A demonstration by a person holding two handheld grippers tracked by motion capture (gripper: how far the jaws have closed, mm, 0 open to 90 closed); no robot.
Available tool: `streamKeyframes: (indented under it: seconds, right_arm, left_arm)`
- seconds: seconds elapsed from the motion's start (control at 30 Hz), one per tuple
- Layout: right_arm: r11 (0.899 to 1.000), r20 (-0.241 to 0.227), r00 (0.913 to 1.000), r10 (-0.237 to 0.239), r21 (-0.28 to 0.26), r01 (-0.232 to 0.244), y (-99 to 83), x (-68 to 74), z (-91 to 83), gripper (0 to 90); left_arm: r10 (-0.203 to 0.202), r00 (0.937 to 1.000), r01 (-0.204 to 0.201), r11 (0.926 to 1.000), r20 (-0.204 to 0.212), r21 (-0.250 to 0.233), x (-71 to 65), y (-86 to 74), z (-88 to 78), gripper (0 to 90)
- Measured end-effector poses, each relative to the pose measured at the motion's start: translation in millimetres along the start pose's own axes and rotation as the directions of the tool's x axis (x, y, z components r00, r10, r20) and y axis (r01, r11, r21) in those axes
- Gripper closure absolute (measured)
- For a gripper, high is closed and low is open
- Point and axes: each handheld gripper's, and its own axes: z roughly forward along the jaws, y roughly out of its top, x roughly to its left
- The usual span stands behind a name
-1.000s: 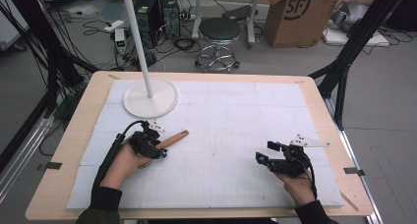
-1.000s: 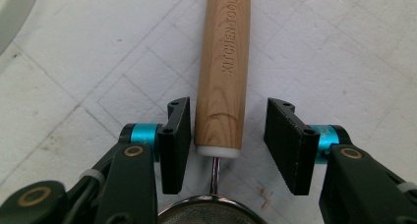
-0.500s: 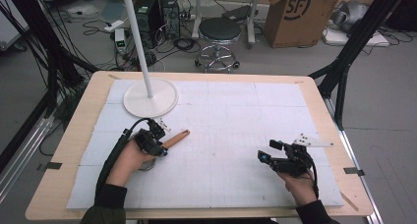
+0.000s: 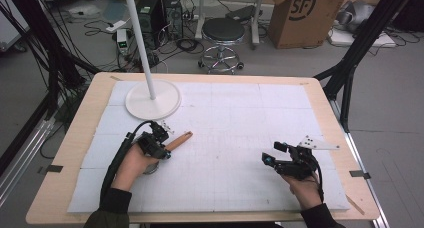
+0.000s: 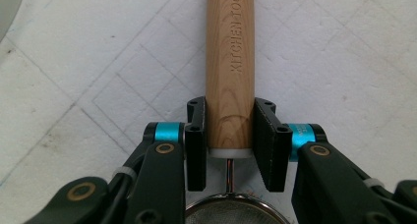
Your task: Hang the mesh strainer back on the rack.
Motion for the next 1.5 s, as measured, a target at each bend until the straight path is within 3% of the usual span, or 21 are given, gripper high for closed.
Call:
streamKeyframes:
  seconds: [0.17,0.3,0.37,0.5,0.6,0.67,0.73,0.87,0.93,1.03,1.13,1.17,1.33,1.4,1.47,1.5]
  right_arm:
    - [1.0,-0.007,1.0,0.005,-0.007,-0.005,1.7,1.4,1.7,17.9]
    - [1.0,-0.013,0.9999,-0.003,-0.013,0.003,2.9,3.6,1.6,18.0]
    - [1.0,-0.016,0.9999,-0.001,-0.017,0.001,3.6,3.4,2.4,18.1]
    - [1.0,-0.016,0.9998,0.011,-0.026,-0.011,5.0,0.7,1.2,18.1]
    - [0.999,-0.009,0.9997,0.022,-0.04,-0.022,5.2,-1.3,-2.1,18.1]
    - [0.999,-0.005,0.9997,0.024,-0.044,-0.024,5.1,-2.4,-3.6,18.1]
    - [0.999,-0.003,0.9997,0.023,-0.045,-0.023,4.9,-2.5,-4.5,18.1]
    - [0.999,-0.004,0.9997,0.024,-0.045,-0.024,4.8,-1.6,-3.7,18.1]
    - [0.999,-0.001,0.9998,0.018,-0.045,-0.019,4.6,-2.3,-2.6,18.1]
    - [0.999,-0.003,0.9998,0.022,-0.041,-0.022,4.7,-2.5,-2.8,18.1]
    - [0.999,-0.002,0.9997,0.023,-0.043,-0.023,4.9,-2.5,-3.5,18.1]
    - [0.999,-0.002,0.9997,0.024,-0.043,-0.024,4.9,-2.4,-3.7,18.1]
    - [0.999,-0.004,0.9998,0.019,-0.047,-0.019,4.9,-2.7,-3.9,18.1]
    - [0.999,-0.005,0.9998,0.019,-0.047,-0.019,5.0,-2.9,-4.0,18.1]
    - [0.999,-0.008,0.9997,0.022,-0.049,-0.022,5.3,-3.3,-3.7,18.1]
    - [0.998,-0.009,0.9997,0.023,-0.052,-0.023,5.6,-3.7,-3.1,18.0]
  left_arm:
    - [0.006,1.0,-0.006,0.9998,0.003,0.021,0.9,2.0,-0.2,69.6]
    - [-0.002,0.9999,0.002,0.9999,0.011,-0.012,2.0,-2.5,-1.0,69.6]
    - [-0.027,0.9992,0.028,0.9983,0.029,-0.051,4.7,-7.4,-1.5,69.6]
    - [-0.061,0.9949,0.072,0.9865,0.08,-0.147,13.0,-20.2,-4.9,69.6]
    - [-0.07,0.9876,0.101,0.9685,0.141,-0.227,17.3,-27.4,-15.4,69.6]
    - [-0.078,0.9845,0.12,0.9527,0.157,-0.279,20.8,-31.8,-24.9,69.6]
    - [-0.079,0.9806,0.136,0.932,0.179,-0.336,23.9,-35.8,-35.4,69.5]
    - [-0.065,0.9768,0.155,0.874,0.204,-0.461,28.0,-40.6,-58.0,69.5]
    - [-0.058,0.979,0.151,0.85,0.196,-0.505,28.1,-40.8,-68.3,69.5]
    - [-0.049,0.98,0.151,0.815,0.193,-0.56,29.4,-40.2,-79.6,69.5]
    - [-0.043,0.9763,0.166,0.7772,0.212,-0.607,31.9,-40.6,-86.6,69.5]
    - [-0.041,0.9757,0.168,0.7699,0.215,-0.616,33.2,-40.5,-88.6,69.5]
    - [-0.042,0.971,0.197,0.6952,0.235,-0.691,40.4,-43.2,-96.8,69.5]
    - [-0.041,0.9709,0.202,0.6702,0.236,-0.714,43.0,-43.8,-101.3,69.5]
    - [-0.022,0.9649,0.211,0.6563,0.262,-0.724,45.1,-42.5,-107.8,69.5]
    - [-0.021,0.966,0.209,0.6487,0.258,-0.732,45.7,-41.5,-112.2,69.5]
